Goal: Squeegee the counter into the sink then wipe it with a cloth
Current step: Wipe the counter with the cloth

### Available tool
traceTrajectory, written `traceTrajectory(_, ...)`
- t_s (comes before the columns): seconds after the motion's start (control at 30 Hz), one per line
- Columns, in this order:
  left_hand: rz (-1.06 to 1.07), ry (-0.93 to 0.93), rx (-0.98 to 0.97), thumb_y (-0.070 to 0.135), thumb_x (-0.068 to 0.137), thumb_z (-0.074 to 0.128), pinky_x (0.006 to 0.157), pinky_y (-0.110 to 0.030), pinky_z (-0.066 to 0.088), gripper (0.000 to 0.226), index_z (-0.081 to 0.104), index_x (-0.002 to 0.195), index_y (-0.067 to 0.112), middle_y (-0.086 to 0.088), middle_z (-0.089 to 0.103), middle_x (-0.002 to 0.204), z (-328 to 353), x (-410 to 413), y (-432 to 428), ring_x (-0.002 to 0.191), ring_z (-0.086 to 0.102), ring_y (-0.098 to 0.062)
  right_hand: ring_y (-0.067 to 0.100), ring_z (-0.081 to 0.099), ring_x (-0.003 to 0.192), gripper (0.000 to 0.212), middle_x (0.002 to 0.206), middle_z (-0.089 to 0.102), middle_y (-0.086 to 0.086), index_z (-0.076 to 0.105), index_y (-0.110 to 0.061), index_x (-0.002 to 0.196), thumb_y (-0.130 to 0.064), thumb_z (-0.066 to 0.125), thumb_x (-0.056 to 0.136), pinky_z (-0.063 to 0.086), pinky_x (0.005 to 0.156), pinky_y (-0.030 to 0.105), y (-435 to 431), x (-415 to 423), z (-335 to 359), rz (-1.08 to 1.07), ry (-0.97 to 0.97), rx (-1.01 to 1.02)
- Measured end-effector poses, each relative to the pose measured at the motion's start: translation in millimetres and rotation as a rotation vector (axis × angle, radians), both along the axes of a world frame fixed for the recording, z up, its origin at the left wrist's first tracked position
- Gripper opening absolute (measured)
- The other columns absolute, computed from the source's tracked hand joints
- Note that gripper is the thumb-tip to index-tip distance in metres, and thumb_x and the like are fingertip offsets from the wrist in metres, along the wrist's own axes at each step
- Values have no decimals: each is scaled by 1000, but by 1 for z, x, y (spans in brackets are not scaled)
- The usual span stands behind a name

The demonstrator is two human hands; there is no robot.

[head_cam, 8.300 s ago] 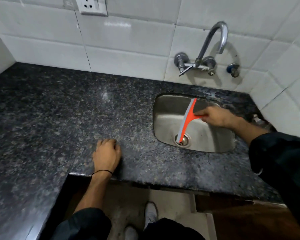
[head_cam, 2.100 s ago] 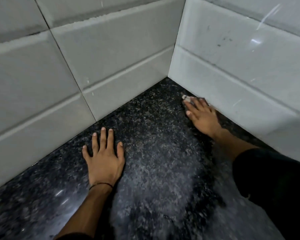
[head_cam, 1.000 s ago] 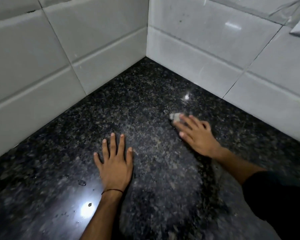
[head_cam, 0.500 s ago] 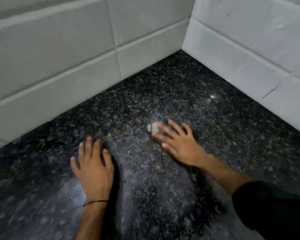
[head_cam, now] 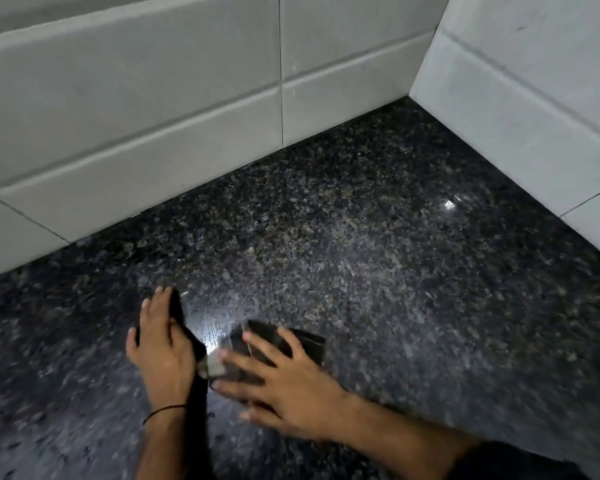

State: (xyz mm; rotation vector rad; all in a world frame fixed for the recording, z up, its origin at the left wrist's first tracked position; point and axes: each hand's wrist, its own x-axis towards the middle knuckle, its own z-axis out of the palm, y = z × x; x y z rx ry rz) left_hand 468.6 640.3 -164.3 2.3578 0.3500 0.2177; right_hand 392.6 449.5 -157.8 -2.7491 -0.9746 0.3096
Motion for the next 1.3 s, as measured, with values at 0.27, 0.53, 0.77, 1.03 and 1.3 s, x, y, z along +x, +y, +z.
traceTrajectory(0.27,-63,69,250,34,94,34,116,-52,12,51,46,142,22,1,37,156,-9,3,-3,147,25,-20,20,-7,151,48,163,2,-17,11,-54,150,-55,20,102,8,115,65,-158,57,0,-491,-19,-133)
traceTrajectory(0.53,-53,69,219,32,92,35,116,-53,12,52,48,141,21,-1,38,155,-11,3,-3,146,26,-22,34,-11,149,55,165,-1,-3,10,-41,154,-55,16,101,3,112,71,-10,13,4,-381,29,3)
traceTrajectory(0.77,-246,30,191,27,95,41,114,-53,27,44,53,137,20,-6,45,151,13,-43,-36,140,40,-25,25,15,150,48,162,16,-13,15,-51,150,-52,25,103,15,115,59,-103,-99,-7,-149,-153,-78)
traceTrajectory(1.03,-605,157,401,51,96,19,117,-48,15,58,25,152,36,13,8,163,-4,-168,-123,151,10,-15,29,-3,151,50,164,2,-11,11,-48,152,-52,16,102,9,114,64,-199,-71,4,-1104,23,-83)
traceTrajectory(1.3,-580,193,397,46,102,24,119,-51,7,53,15,154,38,13,6,164,-7,-178,-127,152,4,-15,29,10,151,49,164,5,-12,10,-47,153,-50,21,105,13,113,59,-146,-241,1,-286,-99,-74)
